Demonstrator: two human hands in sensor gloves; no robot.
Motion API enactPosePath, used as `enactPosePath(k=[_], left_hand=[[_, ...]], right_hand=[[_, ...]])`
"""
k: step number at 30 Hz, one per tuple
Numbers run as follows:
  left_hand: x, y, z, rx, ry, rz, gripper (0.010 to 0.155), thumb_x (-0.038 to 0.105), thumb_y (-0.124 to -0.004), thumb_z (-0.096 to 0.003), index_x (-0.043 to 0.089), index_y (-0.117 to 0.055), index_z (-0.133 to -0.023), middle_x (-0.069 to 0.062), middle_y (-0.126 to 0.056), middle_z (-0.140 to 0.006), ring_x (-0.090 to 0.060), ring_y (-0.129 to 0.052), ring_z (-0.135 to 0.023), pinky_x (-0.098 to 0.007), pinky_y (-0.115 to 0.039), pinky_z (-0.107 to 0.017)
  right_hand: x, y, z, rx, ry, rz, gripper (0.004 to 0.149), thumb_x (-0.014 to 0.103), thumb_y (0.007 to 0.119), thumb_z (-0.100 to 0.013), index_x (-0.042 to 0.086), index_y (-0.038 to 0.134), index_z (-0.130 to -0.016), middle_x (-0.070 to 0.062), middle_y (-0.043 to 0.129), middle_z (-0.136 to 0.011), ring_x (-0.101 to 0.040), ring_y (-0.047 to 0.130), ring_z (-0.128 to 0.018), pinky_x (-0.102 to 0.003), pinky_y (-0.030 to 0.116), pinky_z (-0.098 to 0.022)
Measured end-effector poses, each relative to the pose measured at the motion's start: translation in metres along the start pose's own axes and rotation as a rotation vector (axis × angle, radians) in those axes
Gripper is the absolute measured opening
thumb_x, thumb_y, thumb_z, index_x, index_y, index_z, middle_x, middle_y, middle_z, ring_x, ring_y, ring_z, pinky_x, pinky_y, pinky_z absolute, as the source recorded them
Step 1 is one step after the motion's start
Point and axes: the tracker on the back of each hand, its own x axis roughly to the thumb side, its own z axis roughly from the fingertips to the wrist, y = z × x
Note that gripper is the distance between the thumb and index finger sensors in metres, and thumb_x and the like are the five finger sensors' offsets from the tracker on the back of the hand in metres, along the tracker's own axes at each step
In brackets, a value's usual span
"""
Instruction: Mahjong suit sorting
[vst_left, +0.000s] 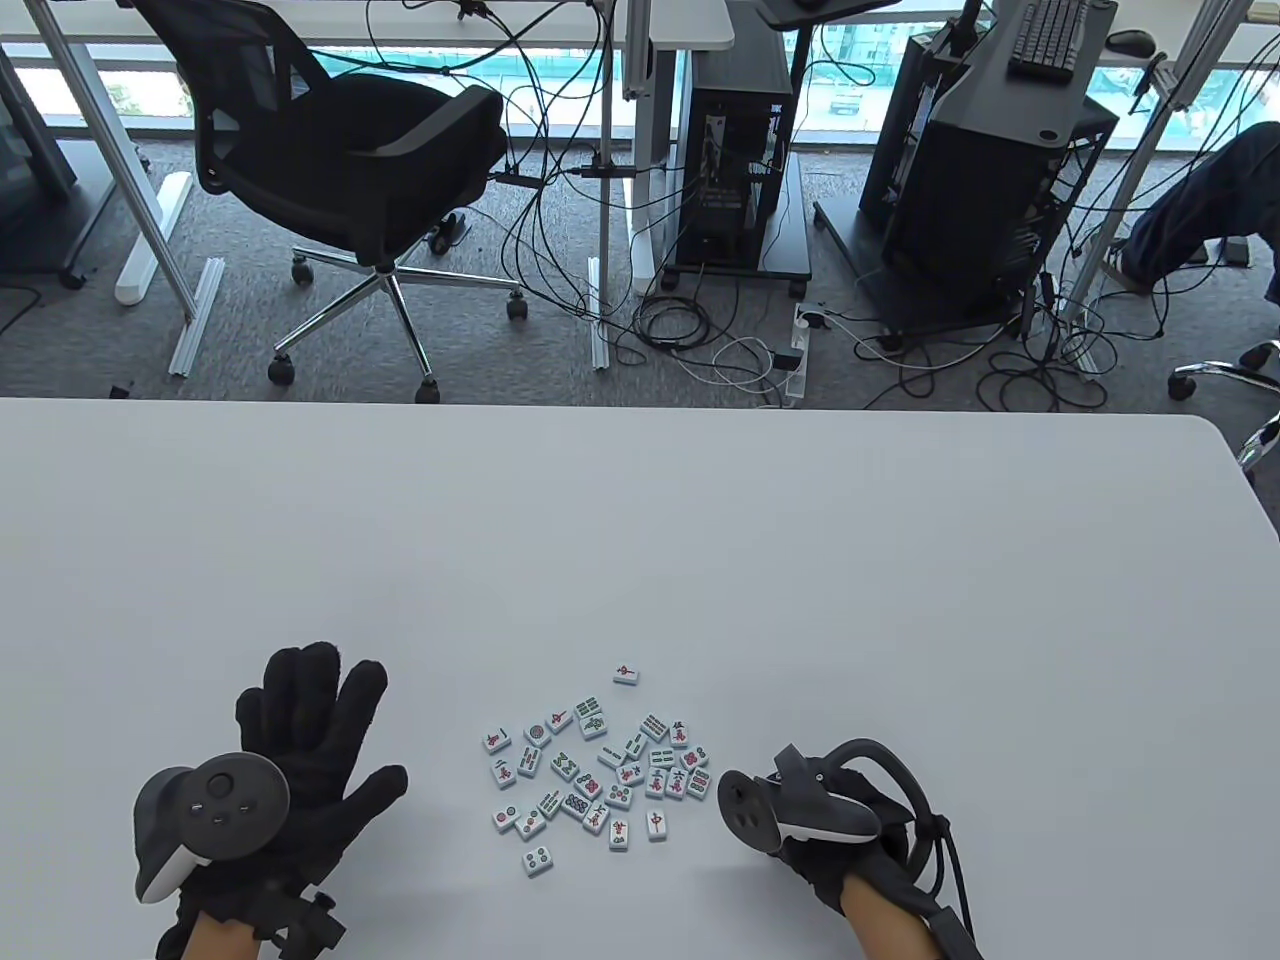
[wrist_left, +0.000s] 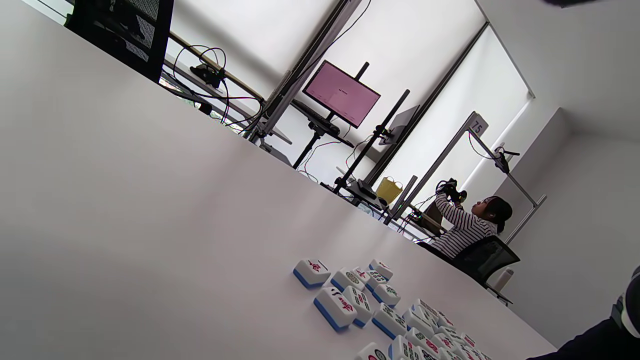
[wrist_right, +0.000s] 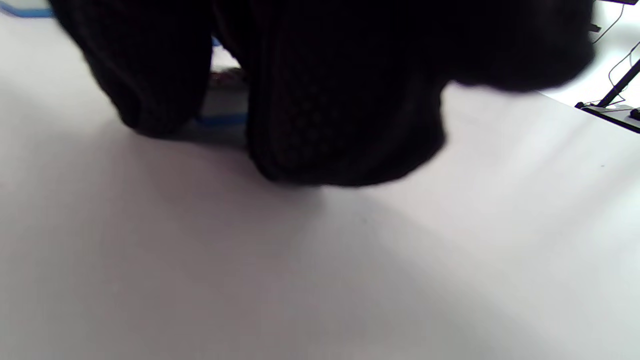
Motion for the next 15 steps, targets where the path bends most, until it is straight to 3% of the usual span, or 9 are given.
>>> enactPosePath(k=[3,6,11,15], left_hand=[[0.001,0.000,0.000,0.002,-0.005,0.001,0.082,0.078,-0.054,-0.0455,0.049,-0.009,-0.108,0.017,0.014,-0.112,-0.012,0.024,-0.104,-0.050,0.014,-0.069],[0.001,0.000,0.000,0.001,-0.007,0.003,0.082,0.078,-0.054,-0.0455,0.050,-0.008,-0.108,0.018,0.015,-0.112,-0.012,0.024,-0.104,-0.050,0.014,-0.069],[0.000,-0.003,-0.001,-0.021,0.001,-0.007,0.082,0.077,-0.054,-0.0454,0.050,-0.009,-0.108,0.017,0.014,-0.112,-0.013,0.024,-0.105,-0.050,0.014,-0.069],[0.000,-0.003,-0.001,-0.019,0.008,0.000,0.082,0.077,-0.054,-0.0456,0.049,-0.009,-0.108,0.017,0.014,-0.112,-0.012,0.024,-0.105,-0.050,0.014,-0.069]], right_hand=[[-0.002,-0.008,0.001,0.034,0.025,0.040,0.066,0.046,0.083,-0.036,0.008,0.073,-0.089,-0.008,0.097,-0.058,-0.020,0.098,-0.026,-0.030,0.086,-0.018],[-0.009,-0.028,-0.004,-0.016,0.059,-0.015,0.068,0.048,0.083,-0.036,0.009,0.073,-0.090,-0.008,0.097,-0.059,-0.021,0.098,-0.027,-0.030,0.086,-0.018],[-0.013,-0.059,-0.037,-0.150,0.157,-0.200,0.060,0.042,0.083,-0.039,0.007,0.077,-0.087,-0.010,0.099,-0.054,-0.022,0.097,-0.023,-0.031,0.085,-0.015],[0.001,-0.063,-0.069,-0.125,0.188,-0.182,0.058,0.043,0.081,-0.040,0.007,0.079,-0.085,-0.010,0.099,-0.051,-0.021,0.096,-0.019,-0.030,0.084,-0.012]])
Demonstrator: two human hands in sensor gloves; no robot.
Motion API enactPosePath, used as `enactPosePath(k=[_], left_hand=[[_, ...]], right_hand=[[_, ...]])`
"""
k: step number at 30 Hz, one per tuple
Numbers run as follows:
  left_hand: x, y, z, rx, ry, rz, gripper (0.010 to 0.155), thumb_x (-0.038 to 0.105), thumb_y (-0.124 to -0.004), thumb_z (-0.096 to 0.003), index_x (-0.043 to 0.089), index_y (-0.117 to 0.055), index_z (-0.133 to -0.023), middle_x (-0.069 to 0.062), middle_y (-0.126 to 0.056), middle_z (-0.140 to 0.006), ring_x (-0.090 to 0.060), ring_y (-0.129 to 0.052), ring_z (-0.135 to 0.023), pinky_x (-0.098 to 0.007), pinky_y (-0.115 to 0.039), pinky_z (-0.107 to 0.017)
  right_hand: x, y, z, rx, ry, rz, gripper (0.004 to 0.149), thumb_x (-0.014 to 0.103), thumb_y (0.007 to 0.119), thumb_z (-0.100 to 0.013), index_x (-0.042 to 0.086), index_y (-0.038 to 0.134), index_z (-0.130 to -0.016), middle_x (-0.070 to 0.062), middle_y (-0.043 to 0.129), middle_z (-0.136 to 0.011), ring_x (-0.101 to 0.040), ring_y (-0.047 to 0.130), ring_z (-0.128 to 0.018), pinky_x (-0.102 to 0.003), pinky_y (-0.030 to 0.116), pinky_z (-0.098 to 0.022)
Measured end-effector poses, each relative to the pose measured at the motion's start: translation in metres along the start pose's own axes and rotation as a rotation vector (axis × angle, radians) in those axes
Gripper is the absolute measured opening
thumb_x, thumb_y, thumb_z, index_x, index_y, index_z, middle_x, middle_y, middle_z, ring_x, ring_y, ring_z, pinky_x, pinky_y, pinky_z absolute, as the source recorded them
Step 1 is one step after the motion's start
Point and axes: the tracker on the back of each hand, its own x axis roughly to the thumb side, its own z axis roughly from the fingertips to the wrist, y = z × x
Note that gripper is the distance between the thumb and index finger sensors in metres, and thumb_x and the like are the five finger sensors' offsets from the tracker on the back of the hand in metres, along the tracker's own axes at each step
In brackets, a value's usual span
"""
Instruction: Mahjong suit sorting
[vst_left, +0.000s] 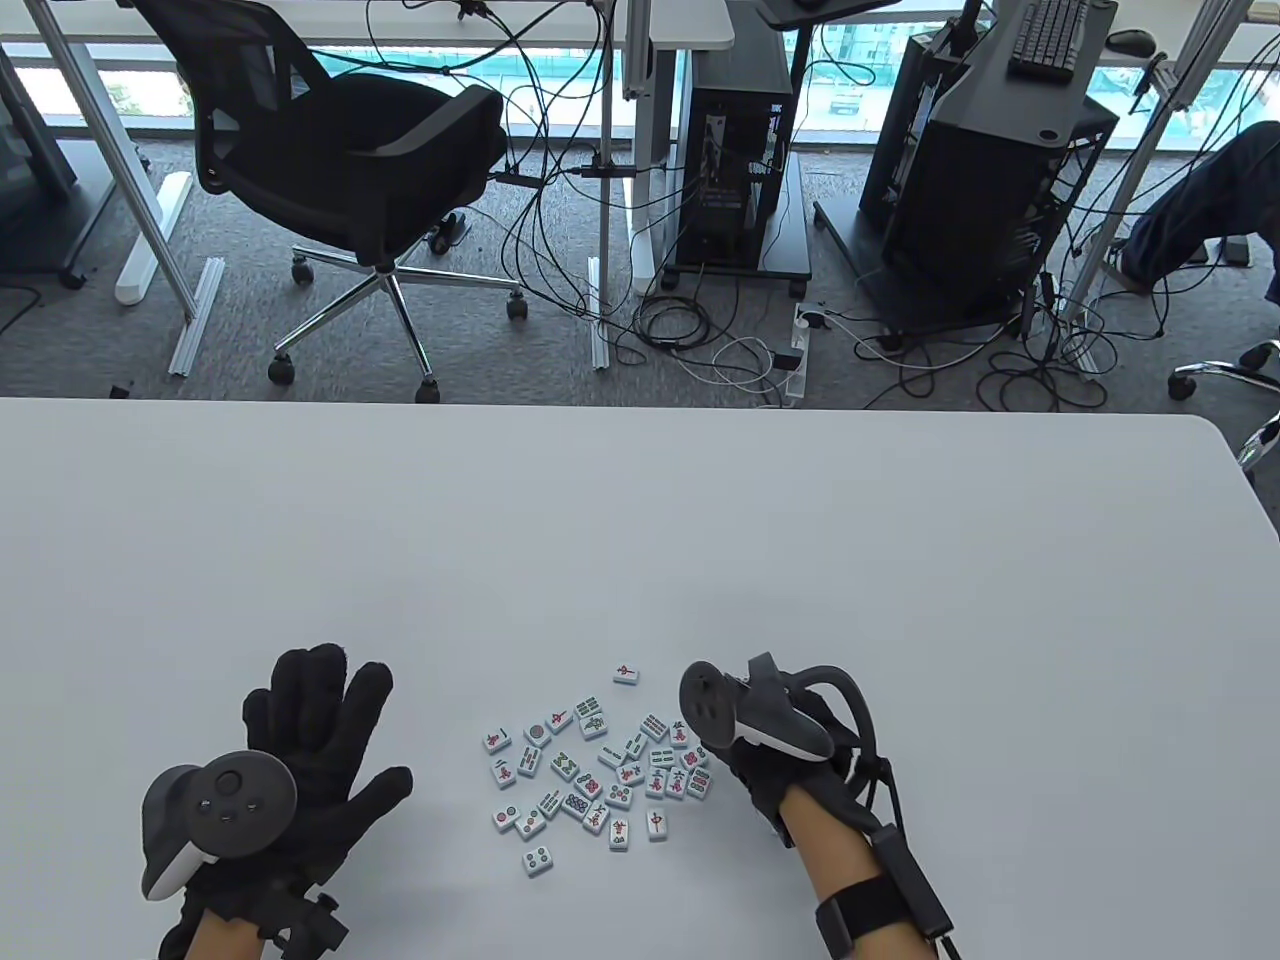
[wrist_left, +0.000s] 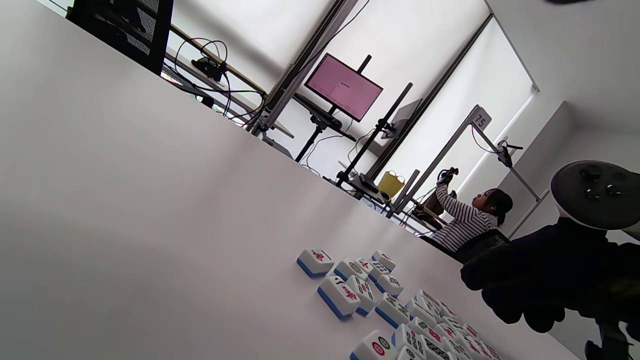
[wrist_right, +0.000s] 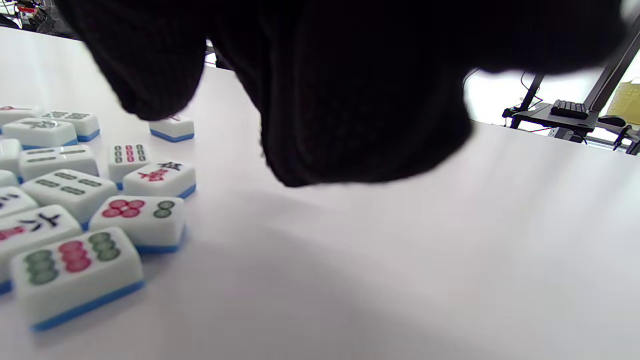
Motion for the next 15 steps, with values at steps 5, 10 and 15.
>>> enactPosePath(k=[5,10,15], left_hand=[[0.000,0.000,0.000,-0.002,0.002,0.009,0.082,0.078,-0.055,-0.0455,0.049,-0.010,-0.108,0.017,0.014,-0.112,-0.012,0.024,-0.105,-0.050,0.014,-0.070],[-0.001,0.001,-0.001,-0.003,0.006,0.014,0.082,0.078,-0.055,-0.0453,0.049,-0.010,-0.108,0.017,0.014,-0.112,-0.012,0.024,-0.105,-0.050,0.014,-0.070],[-0.002,0.002,0.000,0.000,0.016,0.015,0.082,0.078,-0.055,-0.0454,0.049,-0.010,-0.108,0.017,0.014,-0.112,-0.013,0.023,-0.105,-0.051,0.013,-0.070]], right_hand=[[0.021,0.007,-0.017,0.018,-0.009,0.096,0.055,0.043,0.081,-0.040,0.007,0.083,-0.082,-0.009,0.100,-0.046,-0.019,0.095,-0.014,-0.029,0.083,-0.008],[0.024,0.014,-0.030,-0.004,0.033,0.177,0.052,0.043,0.078,-0.041,0.008,0.085,-0.079,-0.008,0.101,-0.041,-0.017,0.094,-0.011,-0.027,0.082,-0.006],[0.022,0.000,-0.030,-0.010,-0.026,0.138,0.053,0.042,0.081,-0.040,0.011,0.082,-0.084,-0.009,0.101,-0.045,-0.019,0.095,-0.013,-0.028,0.083,-0.008]])
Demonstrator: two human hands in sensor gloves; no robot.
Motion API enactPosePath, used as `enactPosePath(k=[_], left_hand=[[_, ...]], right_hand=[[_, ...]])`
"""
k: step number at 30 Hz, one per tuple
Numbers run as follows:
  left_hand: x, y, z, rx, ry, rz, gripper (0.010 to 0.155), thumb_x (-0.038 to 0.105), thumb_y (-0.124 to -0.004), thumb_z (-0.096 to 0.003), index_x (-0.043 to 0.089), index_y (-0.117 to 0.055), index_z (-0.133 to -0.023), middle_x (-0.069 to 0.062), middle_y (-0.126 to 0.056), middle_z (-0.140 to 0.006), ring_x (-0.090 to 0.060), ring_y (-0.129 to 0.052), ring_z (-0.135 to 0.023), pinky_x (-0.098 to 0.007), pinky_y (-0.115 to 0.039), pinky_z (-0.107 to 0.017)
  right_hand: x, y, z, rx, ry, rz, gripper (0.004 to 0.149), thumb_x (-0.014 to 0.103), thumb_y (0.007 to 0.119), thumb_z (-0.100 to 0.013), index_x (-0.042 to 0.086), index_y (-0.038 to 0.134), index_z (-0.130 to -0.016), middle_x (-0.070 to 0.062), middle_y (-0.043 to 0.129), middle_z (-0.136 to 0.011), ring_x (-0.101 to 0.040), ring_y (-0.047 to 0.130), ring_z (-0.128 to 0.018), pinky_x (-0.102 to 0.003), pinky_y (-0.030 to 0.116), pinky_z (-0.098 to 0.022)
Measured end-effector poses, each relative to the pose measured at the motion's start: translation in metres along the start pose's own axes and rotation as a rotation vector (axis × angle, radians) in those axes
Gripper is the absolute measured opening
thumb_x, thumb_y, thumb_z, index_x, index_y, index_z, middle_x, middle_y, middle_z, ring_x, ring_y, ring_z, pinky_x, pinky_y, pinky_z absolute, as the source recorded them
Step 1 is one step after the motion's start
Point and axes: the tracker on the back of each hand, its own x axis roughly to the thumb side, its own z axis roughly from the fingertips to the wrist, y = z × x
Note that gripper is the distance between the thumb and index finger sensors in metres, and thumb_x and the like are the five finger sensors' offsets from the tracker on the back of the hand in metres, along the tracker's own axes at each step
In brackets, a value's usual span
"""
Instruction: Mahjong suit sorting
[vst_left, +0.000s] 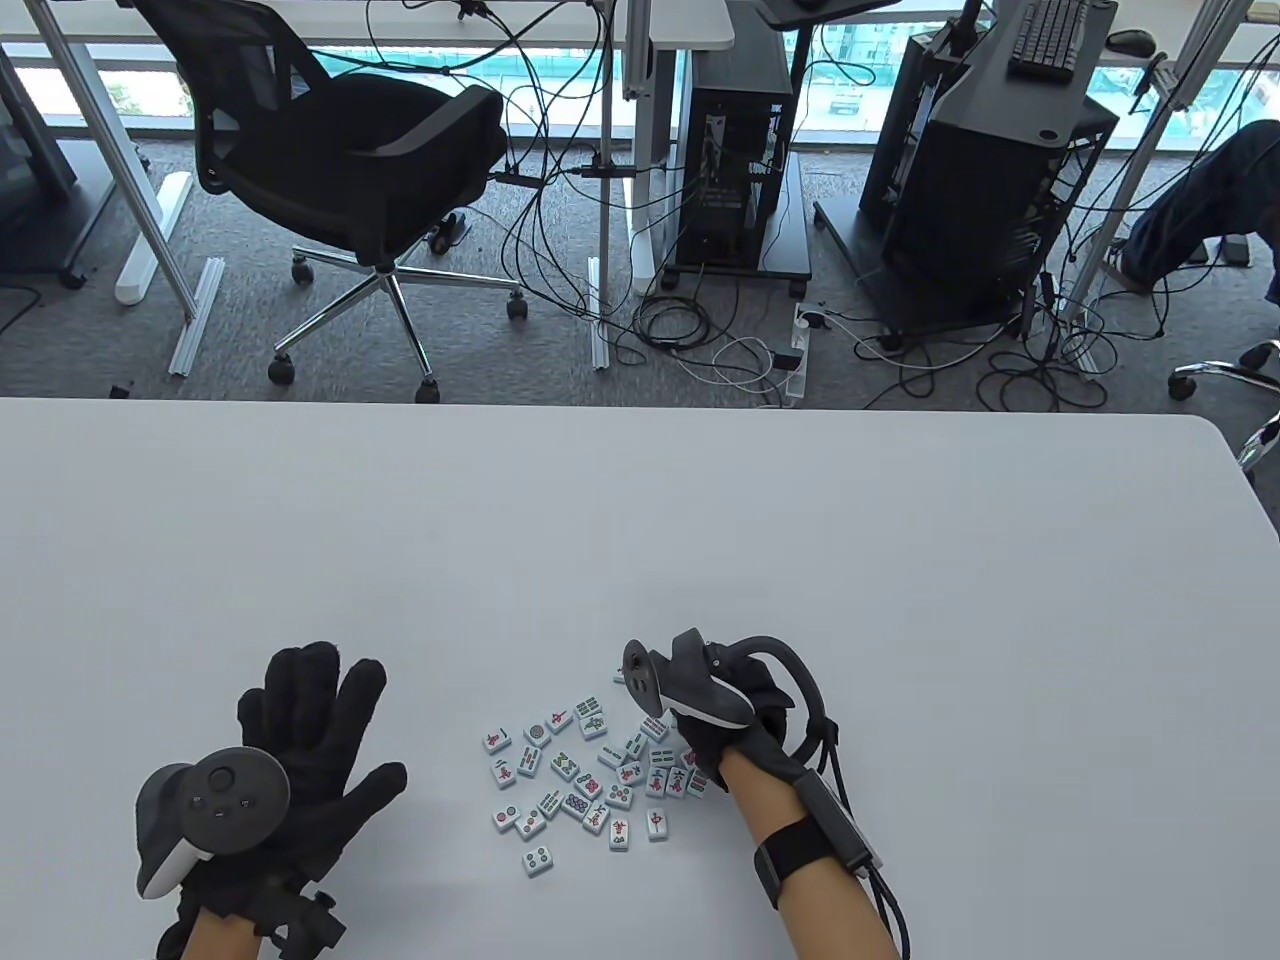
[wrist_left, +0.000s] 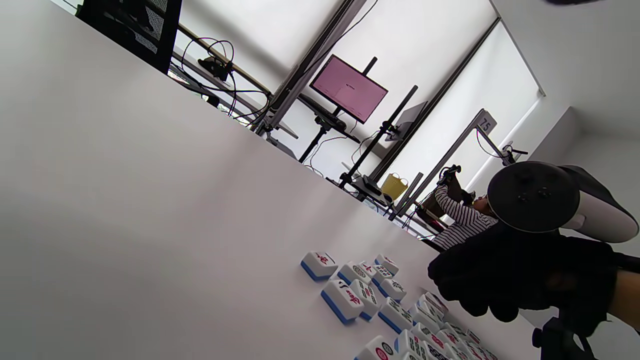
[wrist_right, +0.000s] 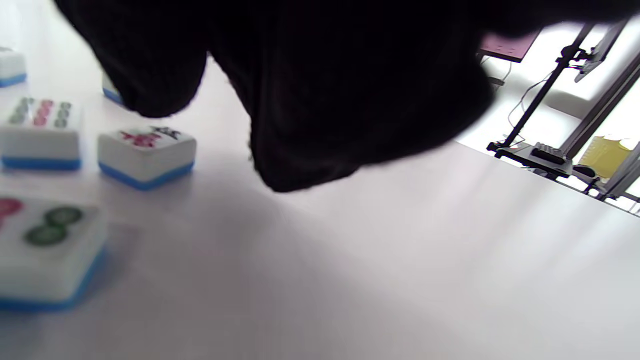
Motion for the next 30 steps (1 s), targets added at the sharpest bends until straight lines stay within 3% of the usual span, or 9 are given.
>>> enactPosePath(k=[5,12,18,23,30], left_hand=[[-0.001,0.000,-0.001,-0.004,-0.001,0.016,0.083,0.078,-0.056,-0.0448,0.050,-0.011,-0.108,0.018,0.014,-0.112,-0.012,0.023,-0.105,-0.051,0.013,-0.070],[0.000,0.002,0.000,0.006,-0.012,0.008,0.083,0.078,-0.056,-0.0449,0.050,-0.010,-0.108,0.018,0.015,-0.112,-0.012,0.024,-0.105,-0.050,0.014,-0.070],[0.001,0.001,-0.001,-0.002,-0.018,0.003,0.083,0.078,-0.056,-0.0449,0.050,-0.010,-0.108,0.018,0.014,-0.112,-0.012,0.024,-0.105,-0.050,0.014,-0.070],[0.002,-0.001,-0.001,-0.011,-0.023,-0.003,0.082,0.078,-0.056,-0.0450,0.050,-0.011,-0.108,0.018,0.014,-0.112,-0.012,0.024,-0.105,-0.051,0.014,-0.070],[0.002,0.000,-0.001,-0.005,-0.025,0.003,0.082,0.078,-0.056,-0.0450,0.050,-0.011,-0.108,0.018,0.014,-0.112,-0.012,0.024,-0.105,-0.050,0.014,-0.070]], right_hand=[[0.007,-0.007,0.006,0.064,-0.096,0.081,0.055,0.039,0.085,-0.039,0.015,0.078,-0.088,-0.007,0.100,-0.047,-0.018,0.095,-0.016,-0.028,0.083,-0.010],[0.012,0.007,-0.001,0.111,-0.117,0.104,0.059,0.038,0.086,-0.038,0.016,0.074,-0.091,-0.006,0.099,-0.049,-0.017,0.095,-0.017,-0.027,0.083,-0.011],[0.014,0.017,-0.006,0.083,-0.165,0.080,0.056,0.037,0.087,-0.036,0.014,0.077,-0.085,-0.004,0.100,-0.044,-0.016,0.094,-0.013,-0.026,0.082,-0.008],[0.006,0.018,-0.006,0.089,-0.178,0.006,0.055,0.037,0.089,-0.035,0.011,0.080,-0.083,-0.004,0.099,-0.042,-0.014,0.093,-0.011,-0.025,0.082,-0.006],[-0.033,0.013,0.028,0.046,-0.130,-0.056,0.058,0.036,0.089,-0.035,0.009,0.078,-0.085,-0.004,0.099,-0.044,-0.014,0.094,-0.013,-0.025,0.083,-0.008]])
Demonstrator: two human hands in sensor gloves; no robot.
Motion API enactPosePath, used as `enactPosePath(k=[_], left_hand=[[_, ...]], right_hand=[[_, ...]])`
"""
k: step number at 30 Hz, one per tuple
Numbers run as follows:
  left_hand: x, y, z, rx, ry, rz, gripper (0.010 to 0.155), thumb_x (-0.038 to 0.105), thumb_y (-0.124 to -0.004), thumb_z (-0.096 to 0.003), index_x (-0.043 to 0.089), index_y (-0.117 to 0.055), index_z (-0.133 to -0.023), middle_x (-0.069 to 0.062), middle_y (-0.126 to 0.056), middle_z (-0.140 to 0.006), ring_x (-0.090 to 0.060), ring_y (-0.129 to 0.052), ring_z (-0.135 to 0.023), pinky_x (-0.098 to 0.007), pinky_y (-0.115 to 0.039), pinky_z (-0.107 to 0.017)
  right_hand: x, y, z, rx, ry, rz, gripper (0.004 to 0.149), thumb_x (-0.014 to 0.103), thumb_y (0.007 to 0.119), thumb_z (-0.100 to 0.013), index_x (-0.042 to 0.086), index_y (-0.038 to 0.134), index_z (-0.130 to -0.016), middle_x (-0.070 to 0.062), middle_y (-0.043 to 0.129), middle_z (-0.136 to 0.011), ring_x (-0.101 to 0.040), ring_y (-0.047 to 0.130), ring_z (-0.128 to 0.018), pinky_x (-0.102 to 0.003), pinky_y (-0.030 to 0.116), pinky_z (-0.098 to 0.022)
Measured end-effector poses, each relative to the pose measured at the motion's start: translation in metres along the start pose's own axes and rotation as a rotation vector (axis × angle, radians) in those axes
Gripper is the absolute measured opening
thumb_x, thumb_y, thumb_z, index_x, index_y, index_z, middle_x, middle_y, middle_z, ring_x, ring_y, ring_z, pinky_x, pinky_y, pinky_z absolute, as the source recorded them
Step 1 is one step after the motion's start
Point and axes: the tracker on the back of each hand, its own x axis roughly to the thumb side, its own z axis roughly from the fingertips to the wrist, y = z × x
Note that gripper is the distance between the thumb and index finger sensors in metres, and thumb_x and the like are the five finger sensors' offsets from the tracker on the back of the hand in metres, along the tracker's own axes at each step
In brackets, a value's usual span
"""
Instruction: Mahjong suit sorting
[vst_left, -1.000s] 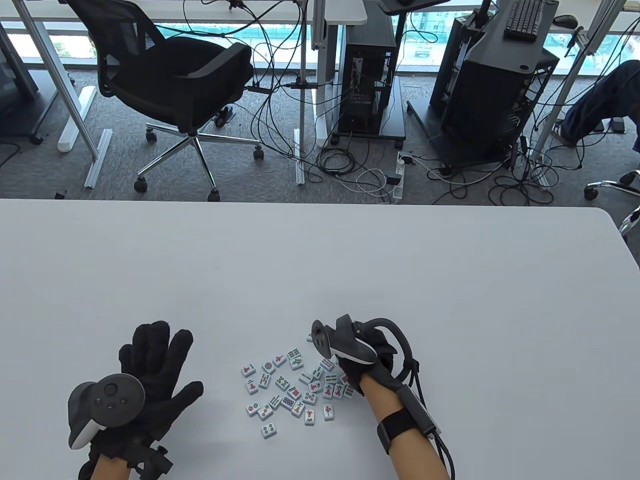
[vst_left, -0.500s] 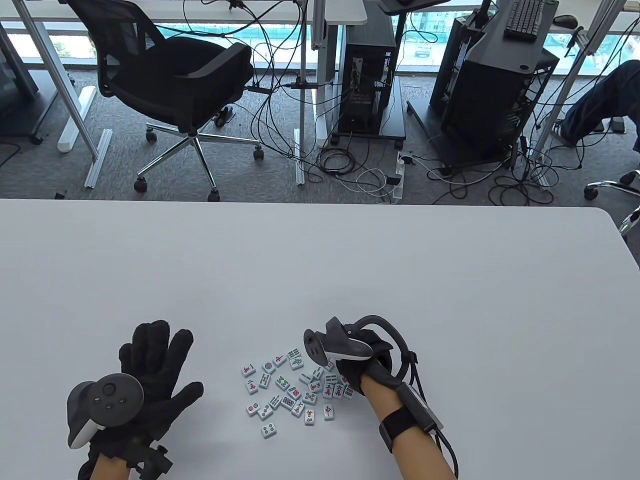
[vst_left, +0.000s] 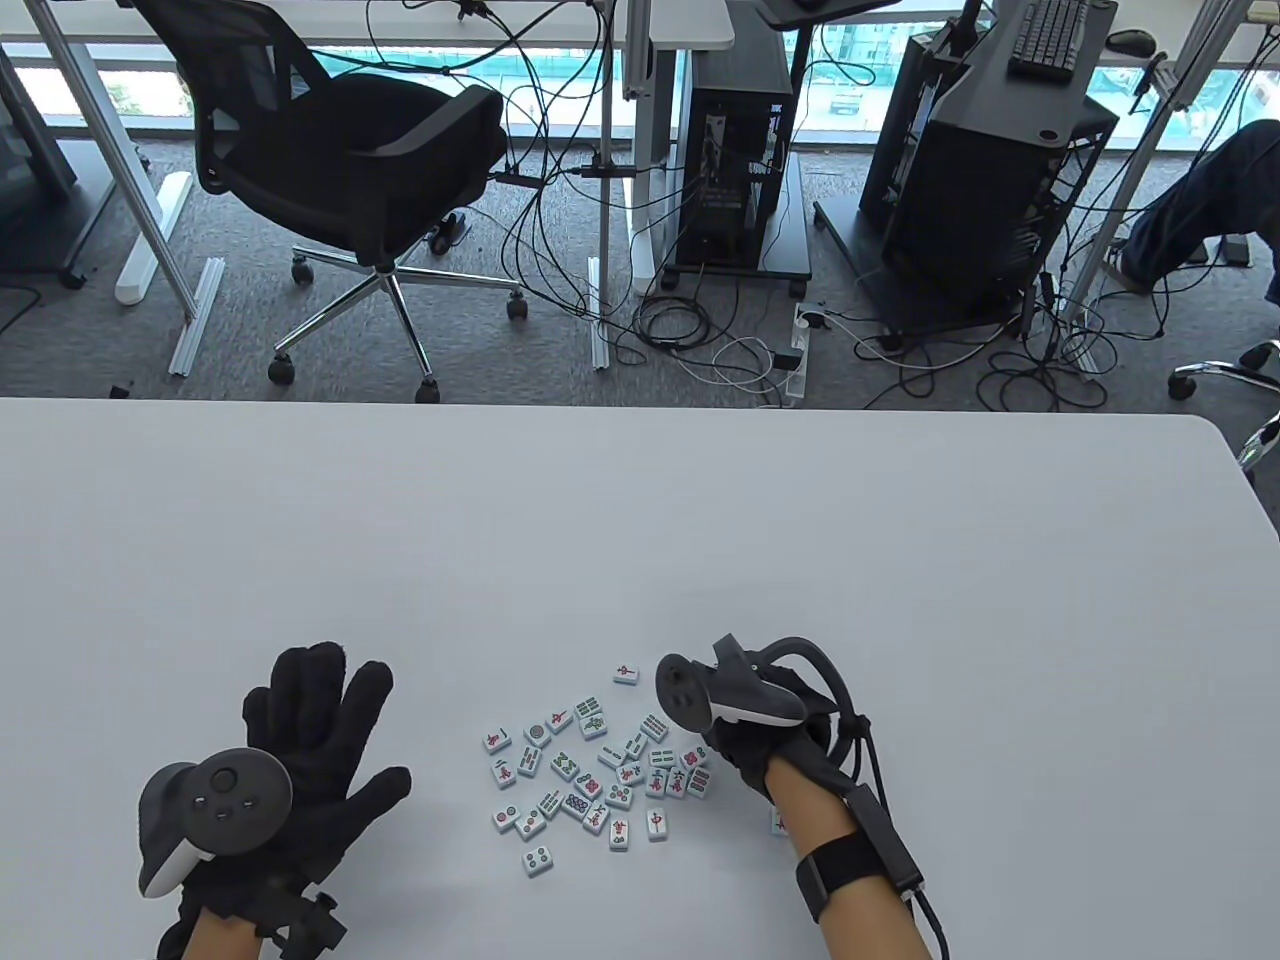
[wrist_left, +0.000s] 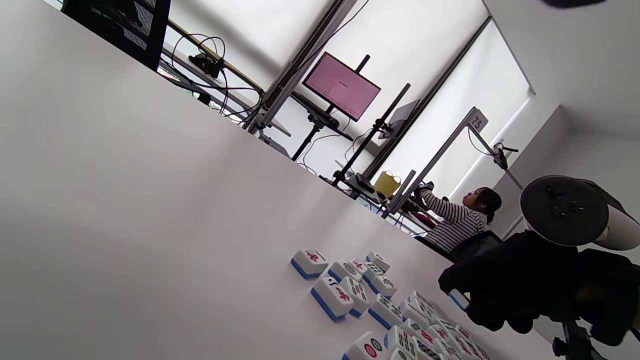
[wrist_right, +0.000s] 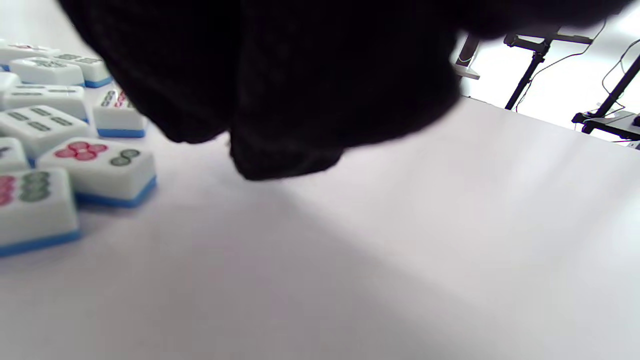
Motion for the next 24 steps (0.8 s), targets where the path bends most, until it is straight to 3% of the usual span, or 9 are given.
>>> enactPosePath(k=[7,14,20,24], left_hand=[[-0.001,-0.001,0.000,-0.006,0.011,-0.012,0.083,0.078,-0.056,-0.0450,0.050,-0.011,-0.109,0.018,0.014,-0.112,-0.012,0.024,-0.105,-0.051,0.014,-0.069],[0.000,-0.002,0.000,-0.002,0.015,-0.024,0.082,0.078,-0.056,-0.0452,0.049,-0.011,-0.109,0.018,0.015,-0.111,-0.012,0.024,-0.105,-0.050,0.015,-0.069],[0.000,-0.002,0.001,-0.006,0.017,-0.028,0.082,0.077,-0.056,-0.0453,0.050,-0.011,-0.109,0.018,0.015,-0.111,-0.012,0.024,-0.105,-0.050,0.015,-0.069],[0.000,-0.003,0.000,-0.011,0.018,-0.031,0.082,0.077,-0.056,-0.0452,0.049,-0.011,-0.109,0.018,0.015,-0.111,-0.013,0.024,-0.105,-0.050,0.014,-0.069]], right_hand=[[-0.022,0.019,0.034,0.045,0.037,-0.018,0.059,0.035,0.088,-0.036,0.006,0.076,-0.086,-0.004,0.099,-0.046,-0.014,0.094,-0.015,-0.025,0.084,-0.009],[-0.022,0.041,0.040,0.069,0.047,-0.005,0.059,0.034,0.087,-0.037,0.006,0.075,-0.087,-0.005,0.098,-0.047,-0.014,0.095,-0.015,-0.025,0.084,-0.010],[-0.022,0.040,0.042,0.083,0.064,0.018,0.060,0.034,0.085,-0.038,0.006,0.071,-0.089,-0.005,0.098,-0.048,-0.015,0.094,-0.016,-0.026,0.084,-0.010],[-0.022,0.028,0.044,0.071,0.084,0.000,0.064,0.036,0.085,-0.038,0.008,0.068,-0.093,-0.007,0.098,-0.052,-0.017,0.095,-0.020,-0.027,0.084,-0.013]])
